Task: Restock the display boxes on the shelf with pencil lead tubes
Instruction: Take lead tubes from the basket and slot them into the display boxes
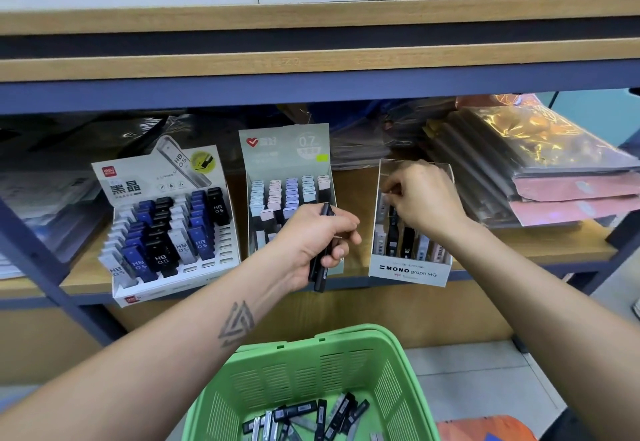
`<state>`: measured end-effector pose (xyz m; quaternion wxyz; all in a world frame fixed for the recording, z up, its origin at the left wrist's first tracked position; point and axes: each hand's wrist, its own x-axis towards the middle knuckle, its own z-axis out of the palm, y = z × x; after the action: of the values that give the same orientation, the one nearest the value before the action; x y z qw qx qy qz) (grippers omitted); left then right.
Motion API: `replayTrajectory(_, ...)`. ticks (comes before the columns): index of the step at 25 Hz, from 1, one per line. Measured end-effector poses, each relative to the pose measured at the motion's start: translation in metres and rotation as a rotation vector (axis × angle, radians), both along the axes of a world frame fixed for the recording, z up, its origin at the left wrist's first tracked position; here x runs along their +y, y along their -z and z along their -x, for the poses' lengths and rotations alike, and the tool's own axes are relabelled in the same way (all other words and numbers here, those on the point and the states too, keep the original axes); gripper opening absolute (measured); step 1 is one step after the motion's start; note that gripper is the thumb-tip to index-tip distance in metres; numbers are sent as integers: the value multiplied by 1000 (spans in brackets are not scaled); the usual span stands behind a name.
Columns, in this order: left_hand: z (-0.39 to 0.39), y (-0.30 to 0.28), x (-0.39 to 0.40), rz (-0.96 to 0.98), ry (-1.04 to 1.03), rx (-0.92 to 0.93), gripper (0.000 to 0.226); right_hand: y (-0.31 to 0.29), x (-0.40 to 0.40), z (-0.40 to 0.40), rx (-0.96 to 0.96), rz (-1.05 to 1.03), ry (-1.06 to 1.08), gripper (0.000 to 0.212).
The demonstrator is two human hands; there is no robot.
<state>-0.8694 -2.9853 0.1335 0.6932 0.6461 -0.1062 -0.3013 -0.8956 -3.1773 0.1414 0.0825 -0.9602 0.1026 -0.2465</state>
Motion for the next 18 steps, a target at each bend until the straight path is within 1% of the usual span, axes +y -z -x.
replayTrajectory(2, 1, 0, 0, 3, 12, 27, 7, 5, 2, -3, -7, 45, 30, 10)
replayTrajectory(4, 0, -1, 0, 29, 42, 105, 9, 6, 3, -4, -32, 83, 49, 7)
replayTrajectory(6, 0, -4, 0, 73, 81, 231, 12, 5, 5, -3, -54, 66, 36, 7)
replayTrajectory(8, 1, -7, 0, 119, 107, 323, 17, 1, 7, 0, -88, -2, -12, 12)
replayTrajectory(9, 3, -8, 1, 137, 115, 342, 21, -2, 11, 3, -94, -95, -65, 12)
replayTrajectory(10, 5, -9, 1, 153, 123, 345, 23, -6, 15, 7, -74, -239, -138, 13)
replayTrajectory(11, 7, -10, 1, 170, 138, 340, 22, -11, 19, 11, -8, -412, -228, 14)
replayTrajectory(12, 8, -11, 2, 189, 159, 335, 22, -15, 22, 16, 98, -563, -323, 16)
replayTrajectory(13, 9, -11, 3, 215, 187, 336, 25, -18, 25, 21, 211, -666, -403, 21)
replayTrajectory(14, 11, -12, 5, 239, 215, 334, 29, -19, 27, 25, 303, -741, -459, 24)
replayTrajectory(15, 12, -13, 7, 260, 233, 331, 33, -18, 28, 28, 353, -808, -493, 26)
replayTrajectory(18, 15, -14, 12, 300, 252, 335, 39, -16, 28, 30, 342, -935, -510, 22)
